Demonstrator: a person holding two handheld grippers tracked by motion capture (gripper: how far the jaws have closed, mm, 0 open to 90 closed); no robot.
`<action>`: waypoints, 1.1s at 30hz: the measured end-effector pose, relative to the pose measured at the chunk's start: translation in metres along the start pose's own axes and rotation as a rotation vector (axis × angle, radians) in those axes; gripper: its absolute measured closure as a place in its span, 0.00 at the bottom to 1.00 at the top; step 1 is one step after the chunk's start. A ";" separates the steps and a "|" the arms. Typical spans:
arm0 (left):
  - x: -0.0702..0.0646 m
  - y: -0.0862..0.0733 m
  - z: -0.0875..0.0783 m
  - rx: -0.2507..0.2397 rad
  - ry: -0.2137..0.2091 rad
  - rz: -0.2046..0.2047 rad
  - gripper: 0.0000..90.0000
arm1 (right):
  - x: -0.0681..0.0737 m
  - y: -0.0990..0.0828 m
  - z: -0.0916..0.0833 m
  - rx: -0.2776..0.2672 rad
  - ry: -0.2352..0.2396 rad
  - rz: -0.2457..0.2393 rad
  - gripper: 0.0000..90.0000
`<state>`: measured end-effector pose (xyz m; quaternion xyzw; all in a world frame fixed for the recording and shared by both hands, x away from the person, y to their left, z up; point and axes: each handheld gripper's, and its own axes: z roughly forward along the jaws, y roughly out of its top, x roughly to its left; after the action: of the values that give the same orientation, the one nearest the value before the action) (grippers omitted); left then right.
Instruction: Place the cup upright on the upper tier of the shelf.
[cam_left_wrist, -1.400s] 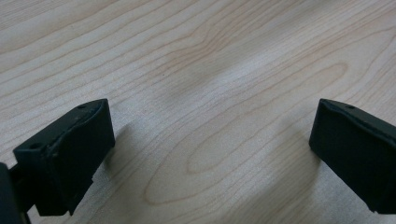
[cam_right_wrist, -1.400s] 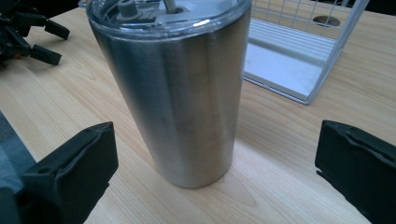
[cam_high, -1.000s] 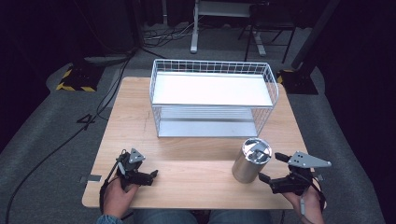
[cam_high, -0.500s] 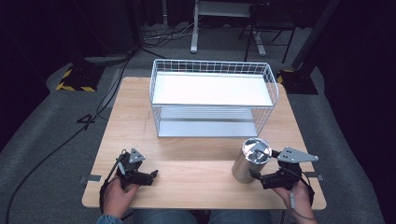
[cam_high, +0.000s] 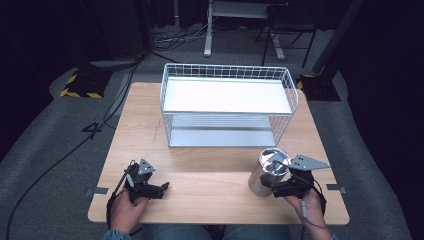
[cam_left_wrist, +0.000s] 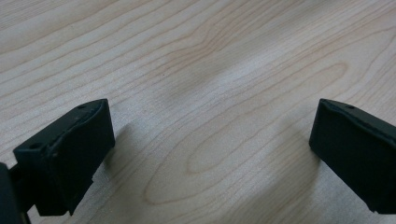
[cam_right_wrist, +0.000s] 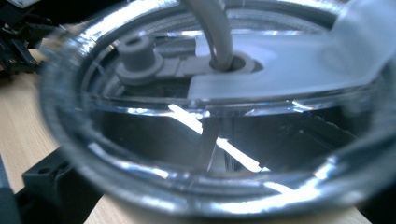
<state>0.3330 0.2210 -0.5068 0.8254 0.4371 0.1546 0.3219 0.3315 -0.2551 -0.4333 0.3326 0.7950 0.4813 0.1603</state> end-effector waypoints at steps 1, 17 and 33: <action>0.000 0.000 0.000 0.000 -0.001 -0.001 0.01 | 0.000 -0.001 0.002 -0.003 0.002 0.000 0.00; 0.000 0.000 0.000 0.000 0.000 0.000 0.01 | -0.001 -0.002 0.005 -0.024 0.004 0.004 0.02; 0.000 0.000 0.000 0.000 0.000 0.000 0.01 | -0.001 0.001 0.002 -0.024 -0.009 -0.009 0.04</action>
<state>0.3330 0.2210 -0.5068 0.8256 0.4370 0.1546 0.3218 0.3336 -0.2539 -0.4333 0.3293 0.7899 0.4886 0.1700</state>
